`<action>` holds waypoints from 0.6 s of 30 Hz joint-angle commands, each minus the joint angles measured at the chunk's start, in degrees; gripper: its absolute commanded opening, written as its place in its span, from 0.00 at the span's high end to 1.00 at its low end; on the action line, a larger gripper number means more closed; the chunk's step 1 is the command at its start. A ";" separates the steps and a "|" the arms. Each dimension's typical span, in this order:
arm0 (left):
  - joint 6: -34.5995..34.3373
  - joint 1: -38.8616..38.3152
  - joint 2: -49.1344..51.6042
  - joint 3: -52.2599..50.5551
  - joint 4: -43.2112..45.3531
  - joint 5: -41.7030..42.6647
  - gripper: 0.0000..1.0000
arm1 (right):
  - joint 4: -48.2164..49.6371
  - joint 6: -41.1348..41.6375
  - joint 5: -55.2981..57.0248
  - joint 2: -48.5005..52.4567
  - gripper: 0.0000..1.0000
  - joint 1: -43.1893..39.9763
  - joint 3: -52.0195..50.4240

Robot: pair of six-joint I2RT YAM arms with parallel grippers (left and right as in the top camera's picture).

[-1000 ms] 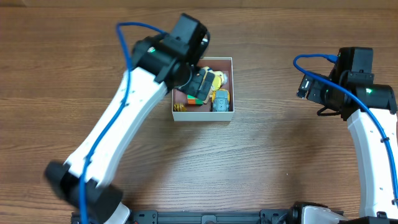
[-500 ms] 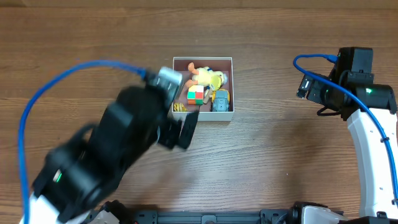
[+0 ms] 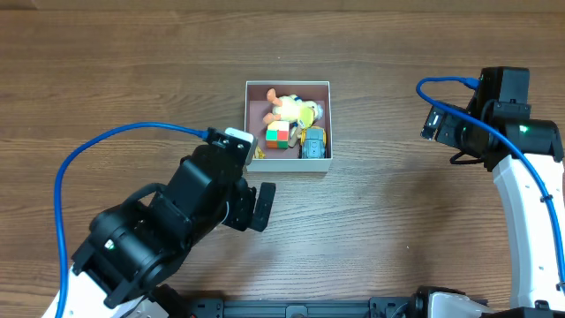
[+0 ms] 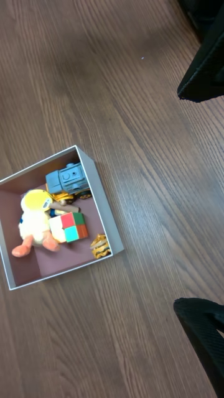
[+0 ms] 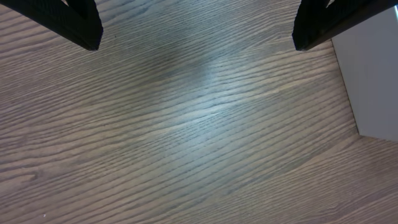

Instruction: Pack container

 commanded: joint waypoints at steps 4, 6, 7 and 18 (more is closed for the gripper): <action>-0.90 -0.42 4.90 -0.57 0.33 0.68 0.00 | 0.37 -0.20 0.52 -1.25 0.00 -0.22 0.04; 0.02 -0.42 6.36 -1.36 1.07 0.68 0.00 | 0.37 -0.20 0.52 -1.25 0.00 -0.22 0.04; 1.14 -0.39 6.58 -2.10 2.16 0.70 0.00 | 0.37 -0.20 0.52 -1.25 0.00 -0.22 0.04; 14.32 9.88 -4.42 -28.74 37.27 13.55 0.00 | 0.37 -0.20 0.52 -1.25 0.01 -0.22 0.04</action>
